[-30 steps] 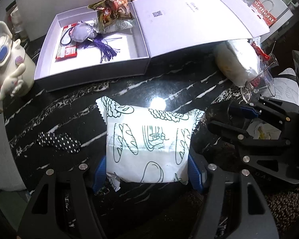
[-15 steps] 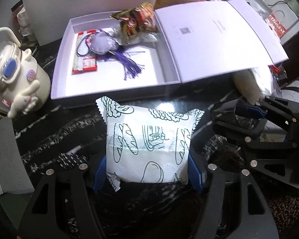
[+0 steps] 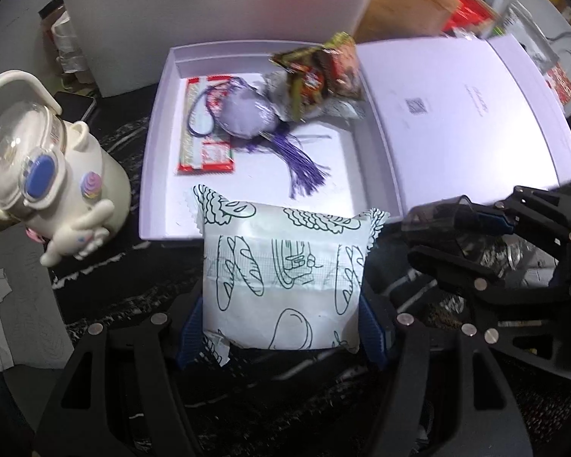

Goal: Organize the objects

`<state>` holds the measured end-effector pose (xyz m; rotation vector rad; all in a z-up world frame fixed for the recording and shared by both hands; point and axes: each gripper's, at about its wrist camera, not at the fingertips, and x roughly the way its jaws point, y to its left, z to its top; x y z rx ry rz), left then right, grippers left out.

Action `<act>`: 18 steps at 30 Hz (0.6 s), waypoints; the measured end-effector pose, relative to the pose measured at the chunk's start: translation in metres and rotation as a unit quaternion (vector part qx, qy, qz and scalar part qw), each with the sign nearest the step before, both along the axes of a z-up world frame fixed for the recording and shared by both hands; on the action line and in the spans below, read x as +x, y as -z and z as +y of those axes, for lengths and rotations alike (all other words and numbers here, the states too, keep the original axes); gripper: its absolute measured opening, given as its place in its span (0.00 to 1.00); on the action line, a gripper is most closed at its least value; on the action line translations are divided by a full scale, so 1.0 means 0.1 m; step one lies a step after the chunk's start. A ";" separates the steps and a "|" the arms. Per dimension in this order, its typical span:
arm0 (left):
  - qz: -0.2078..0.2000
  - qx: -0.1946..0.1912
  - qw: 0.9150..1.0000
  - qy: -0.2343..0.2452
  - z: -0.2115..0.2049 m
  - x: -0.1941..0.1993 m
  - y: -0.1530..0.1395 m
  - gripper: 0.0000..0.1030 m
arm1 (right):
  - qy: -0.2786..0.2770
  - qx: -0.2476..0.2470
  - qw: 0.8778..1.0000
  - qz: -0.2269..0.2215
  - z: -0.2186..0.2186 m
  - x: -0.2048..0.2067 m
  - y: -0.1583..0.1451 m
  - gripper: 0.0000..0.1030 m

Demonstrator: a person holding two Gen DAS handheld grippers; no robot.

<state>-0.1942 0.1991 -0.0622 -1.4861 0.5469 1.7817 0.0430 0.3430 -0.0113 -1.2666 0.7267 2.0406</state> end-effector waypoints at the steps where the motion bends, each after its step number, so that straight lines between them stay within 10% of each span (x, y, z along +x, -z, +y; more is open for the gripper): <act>1: -0.001 -0.001 1.000 -0.003 0.01 -0.04 0.01 0.64 | -0.003 0.000 1.000 0.001 0.03 -0.02 0.00 0.37; 18: -0.003 -0.026 1.000 -0.015 0.22 -0.55 0.30 0.64 | -0.016 -0.028 0.999 0.006 0.63 -0.26 0.21 0.18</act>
